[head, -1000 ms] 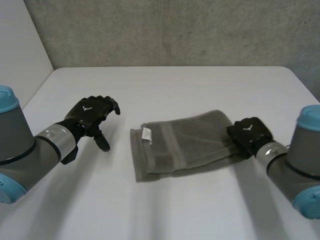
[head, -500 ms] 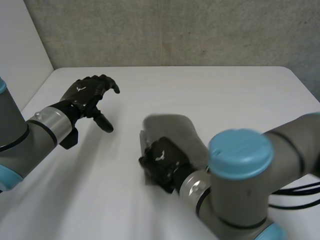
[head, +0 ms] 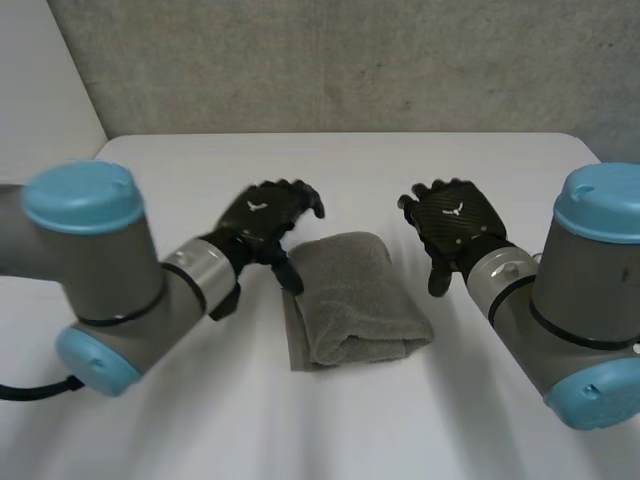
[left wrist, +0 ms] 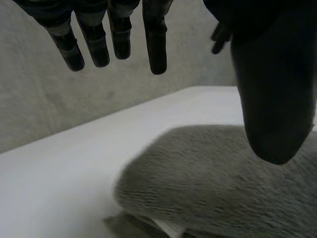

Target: Fold the towel.

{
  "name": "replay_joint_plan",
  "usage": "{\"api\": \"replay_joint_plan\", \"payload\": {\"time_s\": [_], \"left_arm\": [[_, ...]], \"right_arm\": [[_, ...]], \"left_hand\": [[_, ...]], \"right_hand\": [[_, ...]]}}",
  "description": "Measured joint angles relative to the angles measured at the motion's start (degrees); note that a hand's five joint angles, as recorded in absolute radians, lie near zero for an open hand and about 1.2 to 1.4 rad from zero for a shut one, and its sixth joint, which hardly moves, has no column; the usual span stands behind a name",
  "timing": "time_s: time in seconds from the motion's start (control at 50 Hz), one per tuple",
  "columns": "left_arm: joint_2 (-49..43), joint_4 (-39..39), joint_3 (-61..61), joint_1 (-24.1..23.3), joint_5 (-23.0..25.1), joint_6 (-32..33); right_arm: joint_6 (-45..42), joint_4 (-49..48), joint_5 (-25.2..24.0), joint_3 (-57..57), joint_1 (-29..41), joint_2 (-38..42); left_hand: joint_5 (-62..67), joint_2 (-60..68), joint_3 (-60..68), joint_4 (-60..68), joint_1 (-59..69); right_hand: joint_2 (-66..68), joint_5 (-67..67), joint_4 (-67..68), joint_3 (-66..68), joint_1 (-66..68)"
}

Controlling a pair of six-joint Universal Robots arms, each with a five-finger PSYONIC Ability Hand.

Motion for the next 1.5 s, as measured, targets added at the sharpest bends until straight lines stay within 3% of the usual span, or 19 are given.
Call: {"api": "replay_joint_plan", "payload": {"time_s": [0.12,0.3,0.62,0.88,1.08,1.22,1.38,1.5], "left_arm": [[-6.9,0.0,2.8,-3.9,-5.4,0.7],[-9.7,-0.4,2.4,-3.9,-10.5,1.1],[-5.8,-0.1,-3.5,0.4,-10.4,3.6],[-4.7,0.1,-5.4,1.5,-10.3,5.5],[-0.6,0.0,-4.9,2.6,-10.4,5.0],[4.8,-0.1,-4.8,4.0,-10.6,3.7],[14.6,-0.3,-4.3,6.0,-10.6,-2.6],[19.5,-0.9,-3.8,8.4,-10.7,-5.3]], "right_arm": [[2.8,-0.2,-1.0,-1.0,0.0,5.6],[4.5,-0.9,-4.5,-3.3,0.7,12.9],[13.5,-0.2,-8.1,-7.3,5.5,14.9],[14.0,1.5,-8.1,-8.7,6.0,15.3],[13.7,5.6,-7.9,-10.0,5.4,12.6],[13.8,7.1,-6.9,-10.3,2.9,5.2],[15.0,4.2,0.3,-8.9,-0.7,-5.6],[16.5,2.6,5.0,-8.5,-3.5,-8.8]], "left_hand": [[0.0,0.0,0.0,0.0,0.0],[0.0,0.0,0.0,0.0,0.0],[0.0,0.0,0.0,0.0,0.0],[0.0,0.0,0.0,0.0,0.0],[0.0,0.0,0.0,0.0,0.0],[0.0,-0.2,0.0,0.0,-0.2],[0.0,-0.2,-0.1,0.0,-0.2],[0.0,-0.2,-0.1,-0.1,-0.2]], "right_hand": [[0.0,0.0,0.0,0.0,0.0],[0.0,0.0,0.0,0.0,0.0],[0.0,0.0,0.0,0.0,0.0],[0.0,0.0,0.0,0.0,0.0],[0.0,0.0,0.0,0.0,0.0],[0.0,0.0,0.0,0.0,0.0],[0.0,0.0,0.0,0.0,0.0],[0.0,0.0,0.0,0.0,0.0]]}}
